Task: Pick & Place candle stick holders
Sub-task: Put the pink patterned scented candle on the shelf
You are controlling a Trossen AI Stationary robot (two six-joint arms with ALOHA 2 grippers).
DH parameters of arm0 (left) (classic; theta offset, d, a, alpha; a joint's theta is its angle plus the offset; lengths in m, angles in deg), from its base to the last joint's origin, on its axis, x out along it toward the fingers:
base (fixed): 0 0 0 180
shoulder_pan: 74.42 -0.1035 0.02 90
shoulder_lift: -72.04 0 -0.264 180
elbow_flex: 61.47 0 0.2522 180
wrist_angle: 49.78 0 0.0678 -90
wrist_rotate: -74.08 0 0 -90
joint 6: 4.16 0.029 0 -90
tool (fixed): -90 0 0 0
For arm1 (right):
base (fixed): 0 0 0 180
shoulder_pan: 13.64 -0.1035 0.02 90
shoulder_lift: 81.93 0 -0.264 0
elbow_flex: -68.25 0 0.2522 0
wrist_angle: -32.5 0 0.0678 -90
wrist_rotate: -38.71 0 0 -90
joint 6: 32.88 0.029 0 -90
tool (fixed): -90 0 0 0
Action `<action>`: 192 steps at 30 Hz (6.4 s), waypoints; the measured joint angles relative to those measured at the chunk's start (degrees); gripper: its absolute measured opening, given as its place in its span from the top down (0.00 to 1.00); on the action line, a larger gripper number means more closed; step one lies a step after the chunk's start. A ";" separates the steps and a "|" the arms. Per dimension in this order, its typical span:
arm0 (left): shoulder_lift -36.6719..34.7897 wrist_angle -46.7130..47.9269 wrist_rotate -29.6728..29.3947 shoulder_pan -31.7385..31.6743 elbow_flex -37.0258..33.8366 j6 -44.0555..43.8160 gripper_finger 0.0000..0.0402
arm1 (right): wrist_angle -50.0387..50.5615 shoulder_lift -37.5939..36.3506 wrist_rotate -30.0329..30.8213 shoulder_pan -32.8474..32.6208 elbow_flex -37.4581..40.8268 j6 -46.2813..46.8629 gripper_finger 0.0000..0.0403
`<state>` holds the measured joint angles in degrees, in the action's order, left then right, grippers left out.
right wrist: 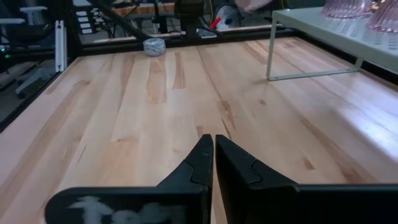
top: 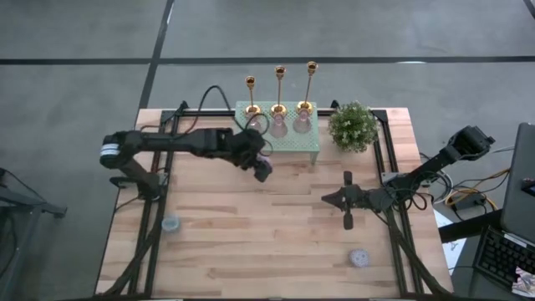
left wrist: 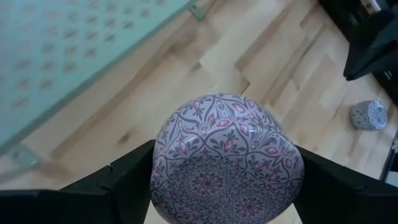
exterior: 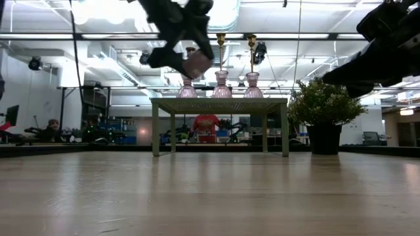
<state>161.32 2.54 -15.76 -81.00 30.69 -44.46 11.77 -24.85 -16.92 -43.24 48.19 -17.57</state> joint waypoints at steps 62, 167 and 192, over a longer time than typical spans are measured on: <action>21.54 11.98 -10.90 -8.20 26.33 -3.11 0.23 | -0.44 0.02 -0.28 0.00 0.00 1.24 0.97; 22.00 11.15 -11.57 -7.96 26.26 1.05 0.18 | 0.73 -0.02 0.15 -0.15 -1.20 3.12 0.97; 22.00 10.78 -11.60 -7.94 26.26 1.57 0.18 | 1.13 0.33 0.11 -0.13 -2.38 3.15 0.97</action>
<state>183.32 13.32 -27.36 -88.94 56.95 -42.89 12.89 -24.52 -16.81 -43.38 45.80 -14.42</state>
